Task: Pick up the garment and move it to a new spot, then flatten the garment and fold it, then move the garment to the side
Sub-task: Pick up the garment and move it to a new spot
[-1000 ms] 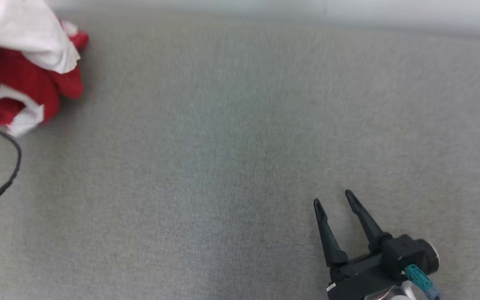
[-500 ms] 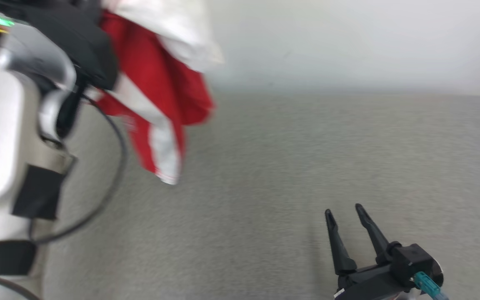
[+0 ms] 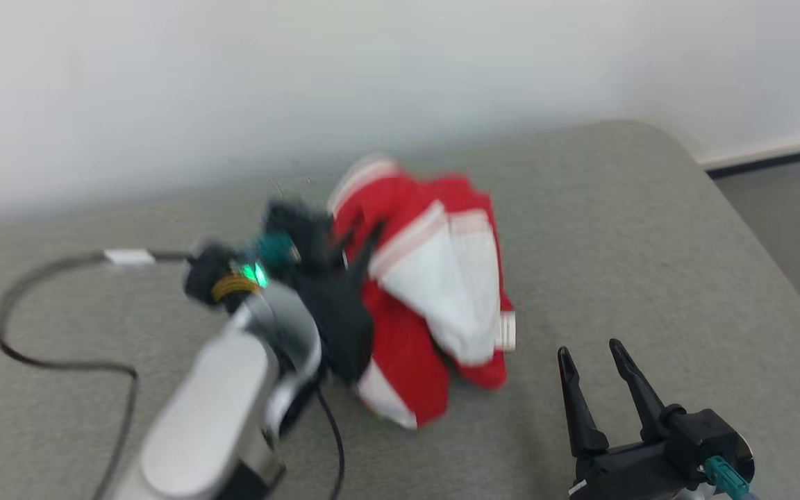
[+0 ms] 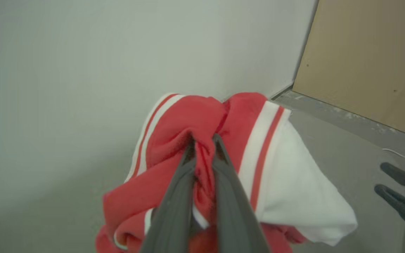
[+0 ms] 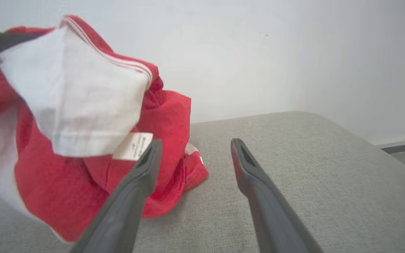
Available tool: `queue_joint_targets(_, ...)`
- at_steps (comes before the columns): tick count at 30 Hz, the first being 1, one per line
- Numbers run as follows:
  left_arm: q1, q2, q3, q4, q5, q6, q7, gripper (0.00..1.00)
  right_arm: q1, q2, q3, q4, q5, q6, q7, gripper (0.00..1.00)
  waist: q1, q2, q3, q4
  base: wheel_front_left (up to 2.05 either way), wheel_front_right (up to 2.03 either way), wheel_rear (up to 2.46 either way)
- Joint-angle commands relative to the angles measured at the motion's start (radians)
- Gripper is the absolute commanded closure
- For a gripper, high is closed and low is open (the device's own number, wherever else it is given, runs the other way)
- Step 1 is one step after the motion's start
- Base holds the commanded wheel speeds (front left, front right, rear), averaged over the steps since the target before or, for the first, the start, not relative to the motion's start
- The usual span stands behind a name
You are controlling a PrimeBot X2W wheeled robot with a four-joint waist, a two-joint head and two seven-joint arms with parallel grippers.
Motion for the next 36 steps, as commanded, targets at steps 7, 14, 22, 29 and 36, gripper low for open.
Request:
queue_joint_targets(7,0.153,-0.053,-0.111,0.166,0.026,0.002,-0.062,0.75,-0.007,0.002,0.001,-0.010,0.014,-0.002,-0.004,0.00,0.0001,0.0001,0.074,-0.080,0.00,0.00,0.00)
queue_joint_targets(14,0.157,-0.090,-0.168,0.209,-0.023,-0.008,-0.053,0.00,0.004,0.002,-0.023,-0.005,0.009,-0.002,-0.004,0.00,0.0001,0.0001,0.059,-0.012,0.00,0.00,0.00)
queue_joint_targets(22,0.108,-0.100,-0.186,0.122,-0.053,0.021,0.023,0.00,0.022,0.002,-0.021,-0.007,0.009,-0.002,0.008,0.00,0.0001,0.0001,0.017,0.040,0.00,0.00,0.00)
queue_joint_targets(29,0.020,-0.059,-0.154,0.074,-0.042,0.115,0.203,0.00,0.022,0.002,0.014,-0.003,0.030,-0.002,0.010,0.00,0.0001,0.0001,0.019,-0.037,0.00,0.00,0.00)
queue_joint_targets(36,-0.012,-0.015,-0.157,0.100,-0.064,0.144,0.398,0.00,0.003,0.002,0.020,0.003,0.039,-0.002,0.004,0.00,0.0001,0.0001,0.047,-0.128,0.00,0.00,0.00)
